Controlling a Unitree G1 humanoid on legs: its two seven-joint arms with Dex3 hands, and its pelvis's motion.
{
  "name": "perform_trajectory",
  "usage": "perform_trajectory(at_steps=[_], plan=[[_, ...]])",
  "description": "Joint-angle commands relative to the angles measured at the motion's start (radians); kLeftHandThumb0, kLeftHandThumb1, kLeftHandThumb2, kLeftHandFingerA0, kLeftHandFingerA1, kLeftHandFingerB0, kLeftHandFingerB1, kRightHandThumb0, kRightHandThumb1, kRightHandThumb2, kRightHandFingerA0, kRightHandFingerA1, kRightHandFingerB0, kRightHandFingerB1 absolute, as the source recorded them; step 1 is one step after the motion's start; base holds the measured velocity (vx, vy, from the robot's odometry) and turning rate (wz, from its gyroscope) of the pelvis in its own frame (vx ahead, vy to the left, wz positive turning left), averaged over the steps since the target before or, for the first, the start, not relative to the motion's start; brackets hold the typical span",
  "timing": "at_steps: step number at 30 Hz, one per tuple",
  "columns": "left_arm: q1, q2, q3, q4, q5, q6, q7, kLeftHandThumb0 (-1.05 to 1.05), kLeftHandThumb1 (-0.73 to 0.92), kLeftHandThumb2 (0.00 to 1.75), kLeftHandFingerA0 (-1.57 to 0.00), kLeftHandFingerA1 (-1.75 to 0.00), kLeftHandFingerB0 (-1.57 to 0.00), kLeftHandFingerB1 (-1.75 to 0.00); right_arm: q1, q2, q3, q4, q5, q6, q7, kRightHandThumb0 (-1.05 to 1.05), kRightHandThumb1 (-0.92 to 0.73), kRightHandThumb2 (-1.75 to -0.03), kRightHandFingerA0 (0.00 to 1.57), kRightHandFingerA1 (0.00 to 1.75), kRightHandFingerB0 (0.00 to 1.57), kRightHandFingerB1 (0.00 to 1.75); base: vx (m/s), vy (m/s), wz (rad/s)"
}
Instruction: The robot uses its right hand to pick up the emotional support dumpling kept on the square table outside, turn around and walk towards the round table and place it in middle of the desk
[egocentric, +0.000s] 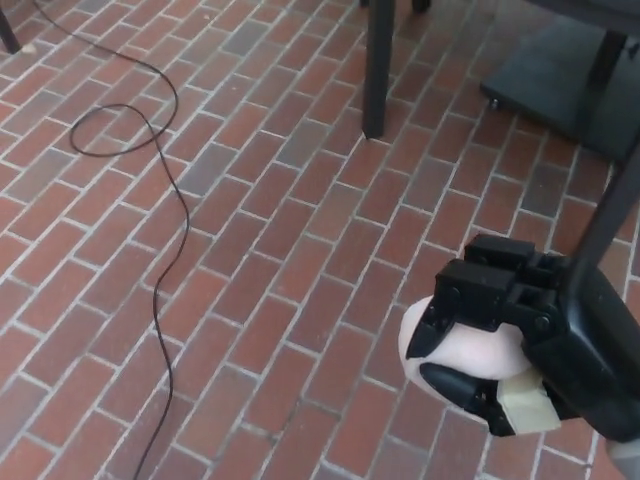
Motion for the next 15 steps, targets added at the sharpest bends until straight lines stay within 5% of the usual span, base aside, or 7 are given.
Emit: perform_trajectory(at_steps=[1, 15], plan=[[0.006, 0.014, 0.008, 0.002, -0.006, -0.03, 0.002, -0.2, 0.6, 0.59, -0.82, -0.9, -0.85, -0.7, 0.0, -0.011, -0.031, 0.004, 0.016, 0.002, -0.009, -0.15, -0.63, -1.09, 0.85, 1.66, 0.73, 1.42, 0.41, -0.022, -0.37], [0.0, 0.014, 0.012, 0.001, -0.003, -0.035, 0.0, -0.23, 0.59, 0.58, -0.83, -0.89, -0.85, -0.7, -0.047, -0.019, -0.09, 0.033, 0.044, 0.003, -0.008, -0.12, -0.61, -1.11, 0.86, 1.63, 0.78, 1.35, 0.45, 0.179, -0.55]])
